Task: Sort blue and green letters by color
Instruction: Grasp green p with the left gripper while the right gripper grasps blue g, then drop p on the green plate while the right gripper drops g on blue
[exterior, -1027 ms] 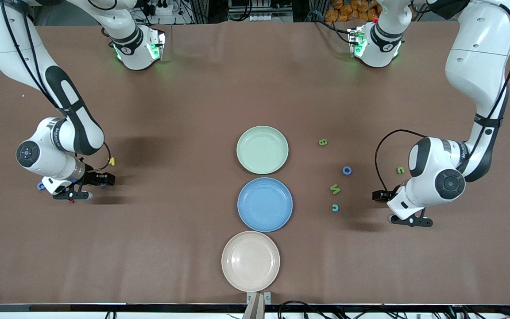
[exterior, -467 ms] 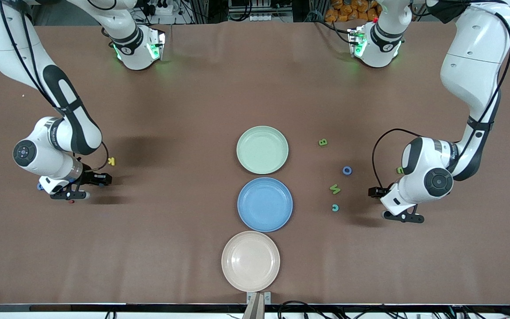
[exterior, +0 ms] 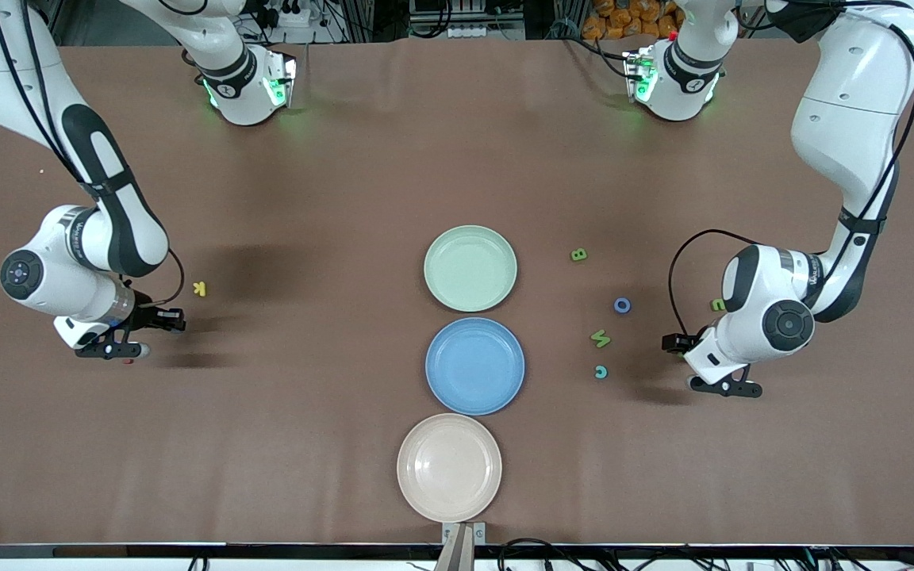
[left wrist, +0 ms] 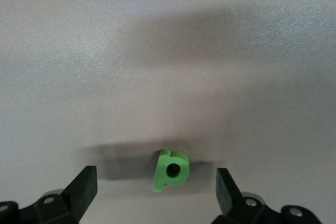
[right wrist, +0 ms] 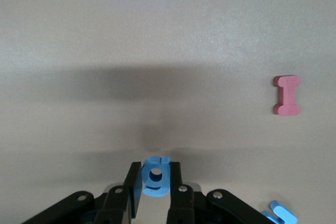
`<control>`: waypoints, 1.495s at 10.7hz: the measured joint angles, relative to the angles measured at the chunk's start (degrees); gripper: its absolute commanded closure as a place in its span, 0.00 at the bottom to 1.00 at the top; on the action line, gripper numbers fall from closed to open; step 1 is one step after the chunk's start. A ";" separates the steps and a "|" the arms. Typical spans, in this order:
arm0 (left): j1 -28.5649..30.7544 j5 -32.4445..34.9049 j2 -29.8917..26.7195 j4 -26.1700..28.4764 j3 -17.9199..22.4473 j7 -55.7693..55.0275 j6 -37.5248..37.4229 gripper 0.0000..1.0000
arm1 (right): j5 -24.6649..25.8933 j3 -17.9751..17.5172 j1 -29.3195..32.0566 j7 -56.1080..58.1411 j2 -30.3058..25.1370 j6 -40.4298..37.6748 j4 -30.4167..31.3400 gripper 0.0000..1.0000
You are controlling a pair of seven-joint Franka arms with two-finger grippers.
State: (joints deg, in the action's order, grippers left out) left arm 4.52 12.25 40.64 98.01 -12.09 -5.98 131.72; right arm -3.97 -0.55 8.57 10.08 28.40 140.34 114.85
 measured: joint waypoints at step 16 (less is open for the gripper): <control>-1.77 0.00 -4.24 -0.39 -5.04 -22.21 -1.50 1.00 | -15.58 -1.01 -25.97 -32.82 0.32 -0.05 -12.24 0.87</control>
State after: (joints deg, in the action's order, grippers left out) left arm 2.75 12.24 36.40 97.62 -17.13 -28.19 130.23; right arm -19.55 -1.56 -17.40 -22.75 28.72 140.29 102.60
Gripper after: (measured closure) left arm 0.727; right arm 0.740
